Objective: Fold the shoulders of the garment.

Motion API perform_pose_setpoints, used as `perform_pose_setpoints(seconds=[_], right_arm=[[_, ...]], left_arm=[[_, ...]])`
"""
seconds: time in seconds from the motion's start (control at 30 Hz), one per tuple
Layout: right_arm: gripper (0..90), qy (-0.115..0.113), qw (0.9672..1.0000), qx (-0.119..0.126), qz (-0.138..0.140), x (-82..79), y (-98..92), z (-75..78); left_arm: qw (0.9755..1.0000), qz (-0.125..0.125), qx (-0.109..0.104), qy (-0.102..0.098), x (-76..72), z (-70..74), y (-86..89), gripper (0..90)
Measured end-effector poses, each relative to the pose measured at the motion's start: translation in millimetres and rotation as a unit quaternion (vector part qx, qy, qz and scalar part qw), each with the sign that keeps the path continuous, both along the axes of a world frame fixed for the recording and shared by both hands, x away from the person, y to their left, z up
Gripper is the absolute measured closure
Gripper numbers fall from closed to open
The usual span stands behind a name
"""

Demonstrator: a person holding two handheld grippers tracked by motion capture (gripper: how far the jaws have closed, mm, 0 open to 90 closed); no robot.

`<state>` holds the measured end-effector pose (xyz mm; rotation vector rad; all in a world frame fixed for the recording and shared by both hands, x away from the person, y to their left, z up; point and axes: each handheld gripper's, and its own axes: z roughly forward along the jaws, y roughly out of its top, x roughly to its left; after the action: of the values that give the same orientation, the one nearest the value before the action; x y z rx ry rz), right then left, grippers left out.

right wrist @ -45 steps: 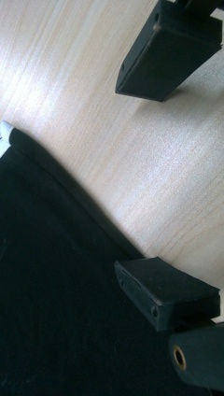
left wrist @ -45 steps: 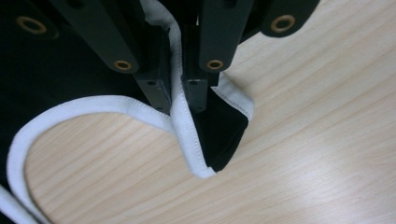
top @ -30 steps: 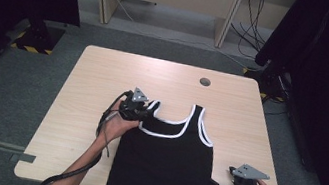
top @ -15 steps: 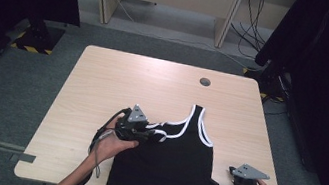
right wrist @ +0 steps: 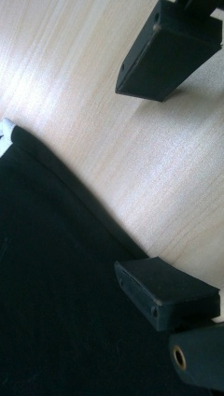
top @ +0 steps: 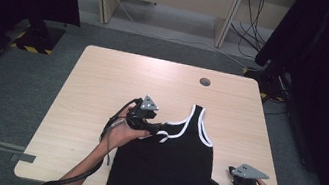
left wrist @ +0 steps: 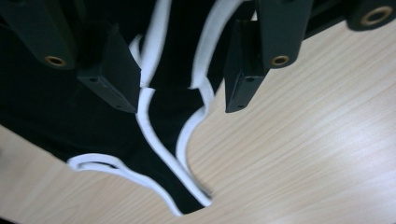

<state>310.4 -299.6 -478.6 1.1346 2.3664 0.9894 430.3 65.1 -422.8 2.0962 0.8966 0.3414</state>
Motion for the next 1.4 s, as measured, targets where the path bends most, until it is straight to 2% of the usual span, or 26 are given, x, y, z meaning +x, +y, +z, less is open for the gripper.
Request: perform_pose_setpoints(seconds=[0.1,0.17,0.3,0.37,0.5,0.53,0.63,0.67,0.7,0.8,0.9,1.0,1.1,1.2,1.3,1.4], right_arm=[[13.8,0.001,1.0,0.0,0.0,-0.1,0.1,0.0],[13.8,0.001,1.0,0.0,0.001,-0.2,0.1,0.0],[13.8,0.001,1.0,0.0,0.001,-0.2,0.2,0.0],[13.8,0.001,1.0,0.0,0.001,-0.2,0.1,0.0],[13.8,0.001,1.0,0.0,0.001,-0.2,0.2,0.0],[13.8,0.001,1.0,0.0,0.001,-0.2,0.2,0.0],[13.8,0.001,1.0,0.0,0.001,-0.2,0.2,0.0],[13.8,0.001,1.0,0.0,0.001,-0.2,0.2,0.0],[13.8,0.001,1.0,0.0,0.001,-0.2,0.2,0.1],[13.8,0.001,1.0,0.0,0.001,-0.2,0.2,0.0],[13.8,0.001,1.0,0.0,0.001,-0.2,0.2,0.1],[13.8,0.001,1.0,0.0,0.001,-0.2,0.2,0.0],[13.8,0.001,1.0,0.0,0.001,-0.2,0.3,0.0],[13.8,0.0,1.0,0.0,0.001,0.0,0.4,0.0],[13.8,0.0,1.0,0.0,0.001,0.0,0.5,0.0],[13.8,0.0,1.0,0.0,0.001,0.0,0.5,0.0]], left_arm=[[0.9998,-0.001,-0.001,0.021,10.1,-7.4,-3.6,47.9],[0.9992,-0.009,0.002,0.039,14.2,-17.8,-8.1,46.7],[0.9982,-0.031,0.004,0.052,16.9,-31.9,-11.2,42.1],[0.9973,-0.041,-0.006,0.061,17.2,-36.7,-9.2,45.6],[0.998,-0.049,-0.005,0.041,10.4,-36.2,-6.1,75.9],[0.9984,-0.046,-0.004,0.033,8.2,-33.6,-4.9,80.1],[0.9991,-0.041,-0.007,0.007,-1.0,-22.6,0.7,83.1],[0.9991,-0.041,-0.007,0.007,-1.0,-22.6,0.7,83.4],[0.9991,-0.038,-0.017,-0.009,-10.3,-13.9,6.7,83.5],[0.9984,-0.035,-0.033,-0.029,-30.8,-4.6,18.6,83.5],[0.9977,-0.04,-0.03,-0.045,-56.3,-2.8,31.6,83.5],[0.9976,-0.041,-0.02,-0.051,-81.1,-7.3,44.4,82.9],[0.998,-0.04,-0.016,-0.046,-99.9,-18.8,54.2,82.6],[0.9986,-0.047,-0.002,-0.026,-111.3,-38.3,56.7,81.3],[0.9991,-0.04,0.009,-0.01,-112.1,-53.3,58.0,79.3],[0.9994,-0.036,0.0,0.0,-110.2,-55.7,58.4,75.7]])
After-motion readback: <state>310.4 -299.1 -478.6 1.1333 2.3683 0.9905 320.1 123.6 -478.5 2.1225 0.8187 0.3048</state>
